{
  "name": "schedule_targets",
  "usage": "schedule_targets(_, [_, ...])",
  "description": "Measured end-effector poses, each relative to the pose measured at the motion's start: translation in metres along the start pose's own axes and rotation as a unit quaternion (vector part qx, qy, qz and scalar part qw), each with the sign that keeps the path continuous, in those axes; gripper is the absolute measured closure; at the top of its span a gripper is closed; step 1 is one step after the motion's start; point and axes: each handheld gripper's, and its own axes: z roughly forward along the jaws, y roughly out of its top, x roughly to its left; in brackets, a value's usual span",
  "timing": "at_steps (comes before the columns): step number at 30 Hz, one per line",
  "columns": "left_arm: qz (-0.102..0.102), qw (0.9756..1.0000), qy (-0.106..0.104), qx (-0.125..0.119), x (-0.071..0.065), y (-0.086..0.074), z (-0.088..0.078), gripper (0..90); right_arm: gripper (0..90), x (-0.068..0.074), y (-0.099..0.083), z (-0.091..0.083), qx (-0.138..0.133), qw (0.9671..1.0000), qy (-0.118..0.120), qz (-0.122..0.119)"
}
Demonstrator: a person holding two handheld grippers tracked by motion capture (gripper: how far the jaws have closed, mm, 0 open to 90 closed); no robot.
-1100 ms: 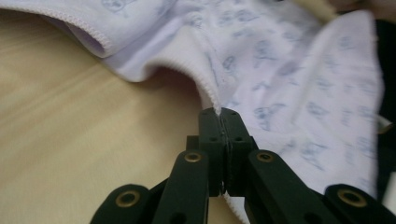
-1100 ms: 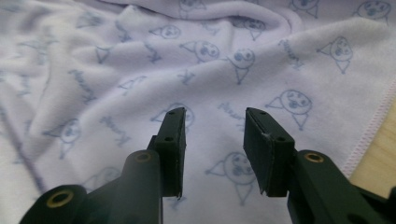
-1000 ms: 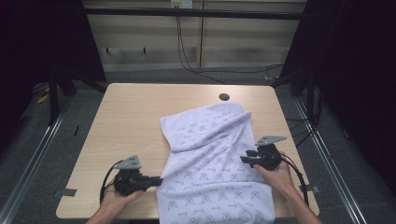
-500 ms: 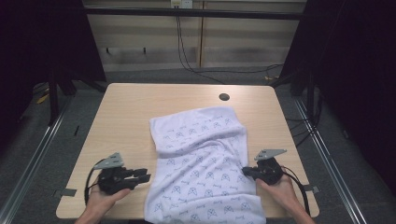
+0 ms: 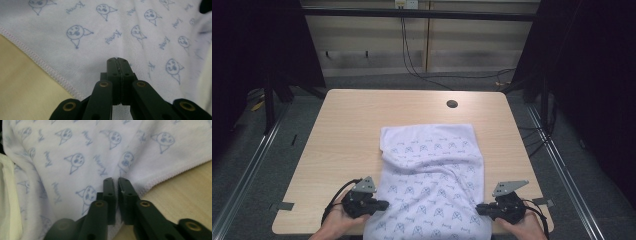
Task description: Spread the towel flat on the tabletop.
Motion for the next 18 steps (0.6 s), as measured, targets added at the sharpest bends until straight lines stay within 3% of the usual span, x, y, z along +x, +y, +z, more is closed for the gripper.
schedule_targets(1, [-0.002,0.9999,-0.013,0.002,-0.002,-0.005,-0.003,89.5,78.0,-0.002,0.002,-0.001,-0.014,0.9999,0.008,0.003])
schedule_targets(3, [-0.005,0.9996,-0.026,0.006,-0.004,-0.012,-0.01,88.4,74.3,-0.006,0.009,-0.002,-0.036,0.9993,-0.002,0.005])
schedule_targets(6, [-0.022,0.999,-0.018,-0.035,0.003,-0.012,-0.022,82.4,70.1,-0.018,0.022,0.002,-0.062,0.9978,-0.018,0.011])
schedule_targets(7, [-0.022,0.999,-0.018,-0.035,0.003,-0.012,-0.022,79.7,70.1,-0.018,0.022,0.002,-0.062,0.9978,-0.018,0.011])
schedule_targets(8, [-0.032,0.997,-0.002,-0.07,0.016,-0.003,-0.027,77.5,66.8,-0.031,0.033,0.009,-0.067,0.9968,-0.042,0.007])
schedule_targets(10, [-0.037,0.9947,0.028,-0.091,0.03,0.01,-0.024,73.8,66.8,-0.045,0.045,0.016,-0.068,0.9961,-0.054,0.013])
schedule_targets(11, [-0.037,0.9947,0.028,-0.091,0.03,0.01,-0.024,73.7,66.8,-0.053,0.049,0.02,-0.068,0.9956,-0.064,0.016])
schedule_targets(12, [-0.037,0.9944,0.047,-0.087,0.042,0.023,-0.012,73.8,66.8,-0.06,0.053,0.024,-0.068,0.9952,-0.066,0.022])
schedule_targets(14, [-0.026,0.9961,0.057,-0.062,0.048,0.029,0.001,74.2,66.8,-0.069,0.056,0.031,-0.062,0.9947,-0.076,0.03])
schedule_targets(15, [-0.026,0.9961,0.057,-0.062,0.048,0.029,0.001,74.8,66.8,-0.069,0.056,0.031,-0.062,0.9947,-0.076,0.03])
schedule_targets(17, [-0.023,0.9978,0.057,-0.026,0.045,0.025,0.009,78.6,66.8,-0.072,0.055,0.033,-0.055,0.9947,-0.083,0.027])
schedule_targets(18, [-0.017,0.9977,0.061,-0.024,0.04,0.021,0.007,79.2,66.5,-0.071,0.054,0.032,-0.057,0.9946,-0.084,0.024])
